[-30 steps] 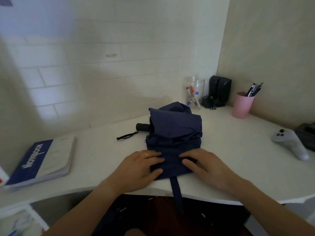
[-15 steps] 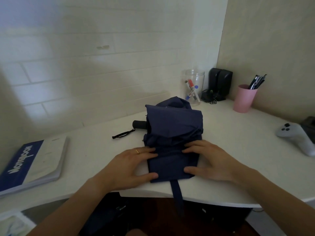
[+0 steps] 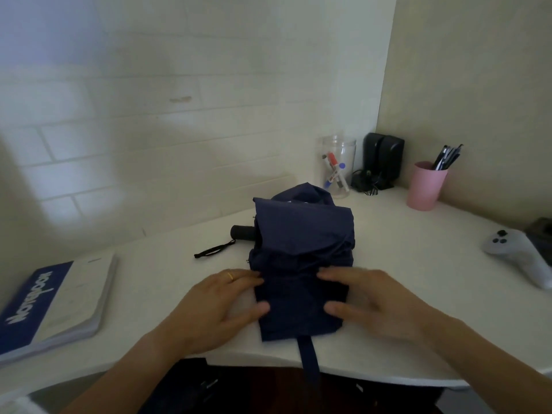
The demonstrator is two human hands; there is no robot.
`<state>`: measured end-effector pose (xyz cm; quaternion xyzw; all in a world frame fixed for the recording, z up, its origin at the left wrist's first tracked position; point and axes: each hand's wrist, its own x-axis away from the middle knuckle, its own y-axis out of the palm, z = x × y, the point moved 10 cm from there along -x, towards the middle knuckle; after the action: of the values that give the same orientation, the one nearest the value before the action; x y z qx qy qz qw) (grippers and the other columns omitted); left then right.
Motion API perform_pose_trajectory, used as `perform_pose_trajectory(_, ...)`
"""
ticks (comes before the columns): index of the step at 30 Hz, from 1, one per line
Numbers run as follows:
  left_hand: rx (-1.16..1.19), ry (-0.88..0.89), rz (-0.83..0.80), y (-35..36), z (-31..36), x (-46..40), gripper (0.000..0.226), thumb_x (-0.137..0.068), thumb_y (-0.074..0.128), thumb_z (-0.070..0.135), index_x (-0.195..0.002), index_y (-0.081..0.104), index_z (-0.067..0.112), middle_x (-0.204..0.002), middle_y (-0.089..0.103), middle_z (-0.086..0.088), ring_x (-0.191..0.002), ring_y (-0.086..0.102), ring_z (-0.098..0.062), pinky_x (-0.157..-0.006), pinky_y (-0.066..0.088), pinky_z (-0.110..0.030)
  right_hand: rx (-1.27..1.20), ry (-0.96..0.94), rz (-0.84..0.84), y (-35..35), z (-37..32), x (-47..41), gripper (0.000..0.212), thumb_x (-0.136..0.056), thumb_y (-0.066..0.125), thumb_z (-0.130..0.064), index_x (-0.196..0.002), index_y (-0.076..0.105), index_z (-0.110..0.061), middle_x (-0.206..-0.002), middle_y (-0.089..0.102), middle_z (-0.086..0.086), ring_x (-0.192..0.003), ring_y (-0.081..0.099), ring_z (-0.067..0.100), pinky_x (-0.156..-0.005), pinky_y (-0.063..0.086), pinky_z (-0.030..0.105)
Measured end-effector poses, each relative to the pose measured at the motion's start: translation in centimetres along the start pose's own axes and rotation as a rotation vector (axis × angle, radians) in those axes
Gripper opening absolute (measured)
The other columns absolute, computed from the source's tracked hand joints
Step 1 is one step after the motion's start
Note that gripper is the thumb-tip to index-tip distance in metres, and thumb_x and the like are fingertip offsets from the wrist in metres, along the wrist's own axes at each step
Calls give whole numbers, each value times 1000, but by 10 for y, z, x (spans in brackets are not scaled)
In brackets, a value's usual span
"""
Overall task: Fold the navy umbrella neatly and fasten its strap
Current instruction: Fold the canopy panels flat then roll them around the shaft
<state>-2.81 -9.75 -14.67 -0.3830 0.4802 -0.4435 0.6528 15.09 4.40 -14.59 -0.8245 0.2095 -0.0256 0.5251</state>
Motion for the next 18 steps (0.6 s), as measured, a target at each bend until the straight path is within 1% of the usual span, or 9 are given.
perform_pose_trajectory(2,-4,23,374,-42,8,-2,45,-96,43,66,-112,67,32,-112,67,15,-103,59,0,-90,53,-26,77,-59,385,-51,-4,-1,44,-83,70,-51,-125,65,-35,-120,65,-19,-111,59,3,-97,50,30)
perform_pose_trajectory(4,13,98,528,-59,26,-5,26,-94,59,51,-94,66,26,-91,64,13,-85,58,-3,-76,50,-21,199,-90,570,-81,-12,-9,41,-79,78,-38,-117,67,-29,-110,65,-12,-101,58,12,-87,51,30)
perform_pose_trajectory(6,18,216,402,-44,49,-15,24,-93,64,48,-101,69,26,-103,64,12,-95,59,-3,-85,50,-20,271,-70,501,-84,-16,-32,51,-74,81,-34,-122,65,-27,-118,61,-8,-107,53,16,-90,48,30)
perform_pose_trajectory(8,-15,275,161,-9,59,-20,38,-95,58,55,-126,65,34,-136,57,14,-125,52,-3,-107,43,-20,343,-42,385,-77,-16,-53,51,-73,81,-33,-122,66,-27,-125,59,-7,-113,51,19,-94,47,31)
perform_pose_trajectory(10,-48,269,8,20,55,-16,51,-99,46,62,-143,53,39,-157,42,15,-146,34,-3,-120,30,-24,351,-49,388,-80,-19,-63,24,-77,77,-29,-101,73,-30,-116,65,-9,-108,56,18,-92,50,34)
perform_pose_trajectory(12,4,214,-54,34,46,-13,54,-99,41,64,-148,47,42,-160,37,18,-148,29,0,-122,27,-24,216,-35,457,-89,-19,-63,7,-83,73,-26,-88,72,-31,-100,69,-13,-97,60,13,-87,52,34)
perform_pose_trajectory(15,99,105,95,18,37,-14,43,-92,55,64,-128,64,41,-135,60,21,-125,53,4,-108,45,-26,80,-47,478,-89,-22,-56,21,-83,73,-34,-100,63,-31,-101,65,-16,-95,59,8,-85,52,33)
perform_pose_trajectory(17,204,-82,416,-18,18,-19,36,-83,71,59,-109,64,35,-107,64,18,-97,59,0,-85,50,-20,314,-17,373,-72,-22,-57,55,-70,77,-47,-117,54,-31,-113,57,-10,-101,53,15,-83,49,34)
perform_pose_trajectory(18,276,-204,523,-30,6,-23,48,-76,79,58,-112,59,32,-106,60,16,-95,57,-2,-82,49,-18,420,8,321,-61,-18,-60,63,-67,78,-48,-122,53,-30,-117,54,-6,-103,52,19,-82,48,34)
